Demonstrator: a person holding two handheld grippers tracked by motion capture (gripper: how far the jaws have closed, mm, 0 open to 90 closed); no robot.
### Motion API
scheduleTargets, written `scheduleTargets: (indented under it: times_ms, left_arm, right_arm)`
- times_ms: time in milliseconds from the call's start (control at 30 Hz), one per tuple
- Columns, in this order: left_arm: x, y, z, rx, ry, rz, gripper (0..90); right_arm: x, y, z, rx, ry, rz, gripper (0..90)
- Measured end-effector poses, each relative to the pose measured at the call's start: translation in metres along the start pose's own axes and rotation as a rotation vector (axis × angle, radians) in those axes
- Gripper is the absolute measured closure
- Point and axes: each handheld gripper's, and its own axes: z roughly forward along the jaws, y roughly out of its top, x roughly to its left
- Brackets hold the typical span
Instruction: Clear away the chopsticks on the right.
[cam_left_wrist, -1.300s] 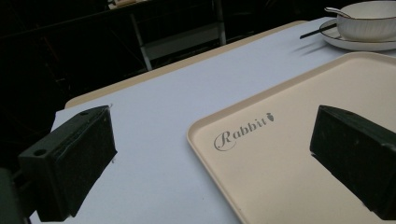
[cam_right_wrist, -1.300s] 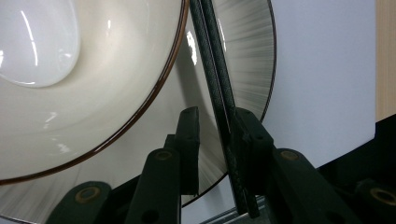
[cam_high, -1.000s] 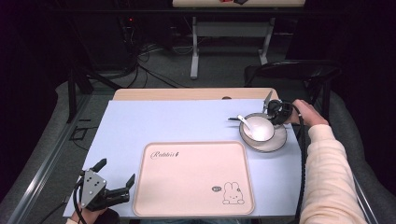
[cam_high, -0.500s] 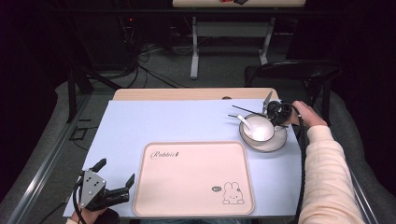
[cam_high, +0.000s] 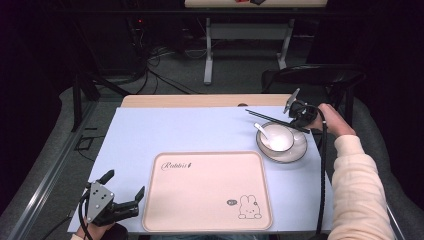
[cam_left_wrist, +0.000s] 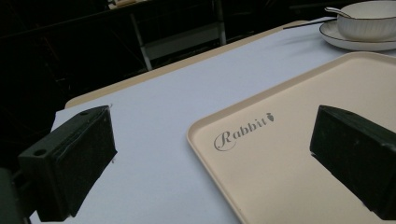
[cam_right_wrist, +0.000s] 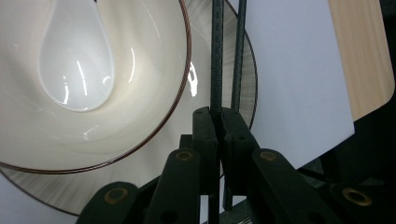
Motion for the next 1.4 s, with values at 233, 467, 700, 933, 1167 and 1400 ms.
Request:
scheduleTargets:
  times_ms: [233, 467, 700, 933, 1167, 1400]
  left_arm:
    - [0.000, 0.000, 0.000, -0.001, 0.000, -0.003, 0.0]
    - [0.000, 0.000, 0.000, -0.001, -0.001, 0.001, 0.0]
    - [0.000, 0.000, 0.000, -0.002, -0.001, 0.001, 0.0]
    - [0.000, 0.000, 0.000, -0.004, 0.000, -0.003, 0.0]
    - [0.000, 0.000, 0.000, -0.007, -0.002, 0.000, 0.0]
    - [0.000, 0.000, 0.000, -0.007, -0.004, 0.001, 0.0]
  right_arm:
    - [0.013, 0.008, -0.026, 0.019, -0.057, 0.055, 85.4]
    - [0.015, 0.009, -0.033, 0.019, -0.077, 0.069, 85.4]
    - [0.069, 0.024, -0.086, -0.066, -0.091, 0.341, 85.5]
    - [0.114, 0.029, -0.088, -0.075, -0.058, 0.443, 85.5]
    - [0.153, 0.031, -0.079, -0.110, -0.007, 0.473, 85.5]
    - [0.181, 0.034, -0.061, -0.157, 0.013, 0.505, 85.5]
